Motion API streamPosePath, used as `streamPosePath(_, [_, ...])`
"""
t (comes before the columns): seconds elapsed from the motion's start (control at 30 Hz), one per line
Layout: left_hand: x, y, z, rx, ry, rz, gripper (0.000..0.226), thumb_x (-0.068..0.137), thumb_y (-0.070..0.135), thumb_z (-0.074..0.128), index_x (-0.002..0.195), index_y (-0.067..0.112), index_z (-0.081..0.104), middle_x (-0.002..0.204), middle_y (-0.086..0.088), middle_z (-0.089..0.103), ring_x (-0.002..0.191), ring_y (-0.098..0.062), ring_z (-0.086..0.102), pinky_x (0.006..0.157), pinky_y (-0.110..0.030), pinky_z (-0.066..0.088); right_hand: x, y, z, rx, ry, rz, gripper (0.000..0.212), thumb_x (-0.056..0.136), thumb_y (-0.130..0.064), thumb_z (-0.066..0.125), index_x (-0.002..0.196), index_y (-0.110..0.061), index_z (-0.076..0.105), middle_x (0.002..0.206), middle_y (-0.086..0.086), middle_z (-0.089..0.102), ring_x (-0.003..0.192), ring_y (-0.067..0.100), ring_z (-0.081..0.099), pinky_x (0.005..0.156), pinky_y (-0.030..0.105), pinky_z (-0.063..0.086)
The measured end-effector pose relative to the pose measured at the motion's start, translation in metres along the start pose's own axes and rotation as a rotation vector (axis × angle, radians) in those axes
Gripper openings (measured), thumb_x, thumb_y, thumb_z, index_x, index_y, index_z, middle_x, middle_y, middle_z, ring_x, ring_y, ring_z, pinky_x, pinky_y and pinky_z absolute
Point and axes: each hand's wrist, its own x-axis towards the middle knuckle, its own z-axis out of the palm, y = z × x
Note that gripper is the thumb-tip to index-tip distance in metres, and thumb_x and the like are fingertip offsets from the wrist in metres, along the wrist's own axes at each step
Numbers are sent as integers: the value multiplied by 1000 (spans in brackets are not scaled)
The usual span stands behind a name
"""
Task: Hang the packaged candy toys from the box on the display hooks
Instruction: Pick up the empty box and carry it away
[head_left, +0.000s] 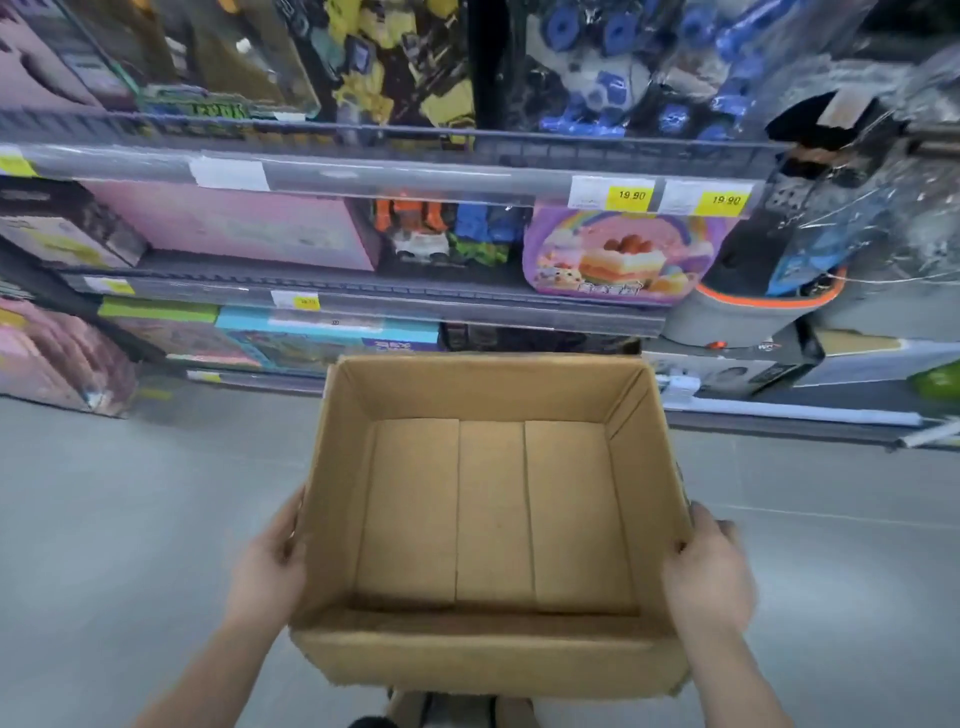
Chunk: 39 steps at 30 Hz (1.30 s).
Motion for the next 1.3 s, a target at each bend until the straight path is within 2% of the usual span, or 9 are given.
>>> streamPosePath(0.1, [43, -29, 43, 15, -11, -5, 65, 99, -9, 49, 140, 41, 53, 136, 6, 62, 134, -22, 57, 100, -24, 43, 31, 4, 59, 55, 1, 144, 42, 83, 0, 55, 121, -14, 65, 104, 12, 50, 63, 30, 45, 61, 33, 36])
streamPosePath(0.2, [88, -68, 85, -9, -24, 24, 85, 97, -12, 50, 116, 70, 51, 136, 4, 63, 128, -14, 55, 92, -2, 42, 65, 26, 128, 99, 10, 224, 37, 83, 2, 56, 116, -10, 69, 102, 20, 58, 71, 31, 44, 65, 36, 37])
streamPosePath(0.3, [127, -113, 123, -15, -60, 24, 99, 99, -10, 49, 105, 88, 46, 135, 12, 63, 128, -13, 57, 102, -19, 43, 86, 48, 188, 74, -57, 267, 20, 84, 0, 58, 97, -10, 69, 81, 18, 63, 72, 34, 50, 63, 36, 42])
streamPosePath(0.43, [164, -150, 169, 18, -103, 31, 81, 98, -9, 49, 121, 69, 49, 140, 14, 61, 134, -13, 54, 110, -32, 40, 110, 67, 250, 141, -99, 268, 16, 84, 4, 59, 85, -12, 63, 67, 11, 56, 68, 34, 51, 59, 34, 37])
streamPosePath(0.57, [192, -178, 205, -39, -103, -25, 70, 100, -9, 47, 118, 58, 52, 131, 9, 66, 125, -15, 60, 105, -32, 42, 130, 80, 300, 185, -110, 203, 19, 87, 3, 61, 89, -16, 62, 78, 15, 61, 73, 33, 53, 66, 33, 37])
streamPosePath(0.7, [218, -207, 231, -73, -128, -94, 62, 102, -6, 49, 142, 42, 51, 136, 6, 68, 131, -17, 61, 114, -44, 45, 150, 88, 330, 171, -107, 253, 12, 90, -7, 62, 94, -17, 65, 85, 11, 62, 76, 31, 52, 69, 31, 36])
streamPosePath(0.9, [232, -220, 252, 37, -144, -127, 64, 102, 0, 49, 148, 44, 44, 138, 14, 65, 124, -16, 62, 98, -34, 49, 162, 93, 353, 153, -149, 237, 9, 94, -10, 61, 98, -18, 63, 89, 8, 63, 78, 32, 55, 69, 31, 39])
streamPosePath(1.13, [246, -219, 268, 108, -191, -154, 70, 99, 6, 52, 142, 60, 40, 135, 22, 64, 111, -17, 66, 99, -44, 52, 183, 90, 362, 191, -159, 242, 11, 93, -13, 64, 103, -17, 66, 90, 3, 66, 72, 26, 56, 63, 30, 39])
streamPosePath(1.3, [268, -213, 279, 81, -185, -160, 71, 101, 7, 53, 143, 63, 38, 132, 28, 62, 112, -14, 66, 101, -50, 54, 208, 78, 368, 202, -184, 242, 12, 90, -14, 64, 99, -21, 66, 95, -5, 65, 76, 32, 62, 68, 38, 53])
